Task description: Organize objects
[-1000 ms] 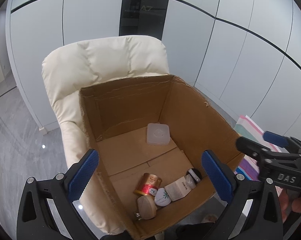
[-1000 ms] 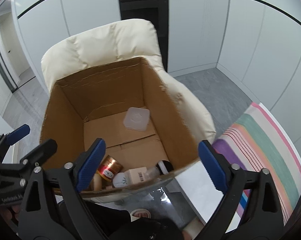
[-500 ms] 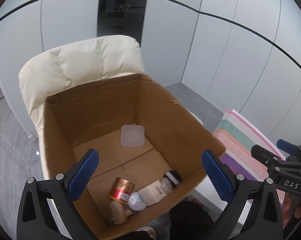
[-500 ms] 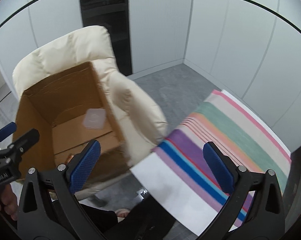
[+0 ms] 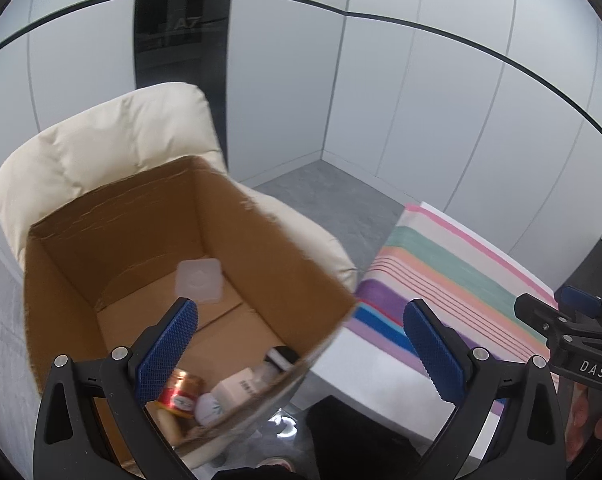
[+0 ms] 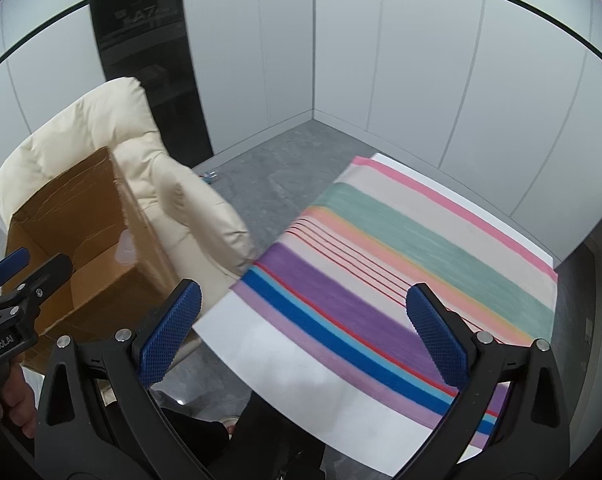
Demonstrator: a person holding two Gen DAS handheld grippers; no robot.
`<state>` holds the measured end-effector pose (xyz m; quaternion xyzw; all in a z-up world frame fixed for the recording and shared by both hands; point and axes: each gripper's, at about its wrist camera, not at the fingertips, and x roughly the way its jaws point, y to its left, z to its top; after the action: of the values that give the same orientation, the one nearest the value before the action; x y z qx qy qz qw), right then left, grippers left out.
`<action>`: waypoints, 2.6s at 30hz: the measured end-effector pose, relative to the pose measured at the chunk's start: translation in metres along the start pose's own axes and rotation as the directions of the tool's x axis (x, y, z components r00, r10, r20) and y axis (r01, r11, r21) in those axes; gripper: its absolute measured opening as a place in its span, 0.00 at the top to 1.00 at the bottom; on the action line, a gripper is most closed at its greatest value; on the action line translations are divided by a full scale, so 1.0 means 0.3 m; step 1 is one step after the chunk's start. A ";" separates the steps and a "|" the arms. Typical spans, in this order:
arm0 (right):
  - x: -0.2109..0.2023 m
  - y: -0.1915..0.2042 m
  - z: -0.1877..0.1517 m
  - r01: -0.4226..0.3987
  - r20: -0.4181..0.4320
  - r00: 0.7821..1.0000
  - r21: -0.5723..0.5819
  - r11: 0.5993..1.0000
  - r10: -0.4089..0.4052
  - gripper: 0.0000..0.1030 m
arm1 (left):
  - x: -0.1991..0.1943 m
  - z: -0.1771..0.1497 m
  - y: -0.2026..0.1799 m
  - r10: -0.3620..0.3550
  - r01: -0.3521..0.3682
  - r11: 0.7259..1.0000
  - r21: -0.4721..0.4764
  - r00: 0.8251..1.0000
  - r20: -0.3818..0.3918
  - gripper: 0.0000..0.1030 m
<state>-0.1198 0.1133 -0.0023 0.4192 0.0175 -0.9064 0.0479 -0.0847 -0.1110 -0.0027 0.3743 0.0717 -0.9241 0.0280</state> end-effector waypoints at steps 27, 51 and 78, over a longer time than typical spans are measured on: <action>-0.221 -0.278 -0.171 0.048 -0.007 0.999 0.151 0.987 -0.048 0.00 | -0.190 -0.065 -0.329 -0.013 0.008 0.977 0.212 1.000 0.020 0.00; -0.377 -0.366 -0.389 0.082 -0.095 0.993 0.148 0.986 -0.068 0.00 | -0.307 -0.314 -0.404 0.012 0.010 0.972 0.236 0.996 -0.091 0.00; -0.352 -0.351 -0.384 0.071 -0.098 0.993 0.122 0.990 -0.059 0.00 | -0.268 -0.326 -0.433 -0.003 0.034 0.970 0.240 0.992 -0.127 0.00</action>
<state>0.0249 0.2340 0.0025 0.4629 -0.0235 -0.8861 -0.0091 0.0266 0.0321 -0.0017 0.4315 -0.0362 -0.9009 -0.0308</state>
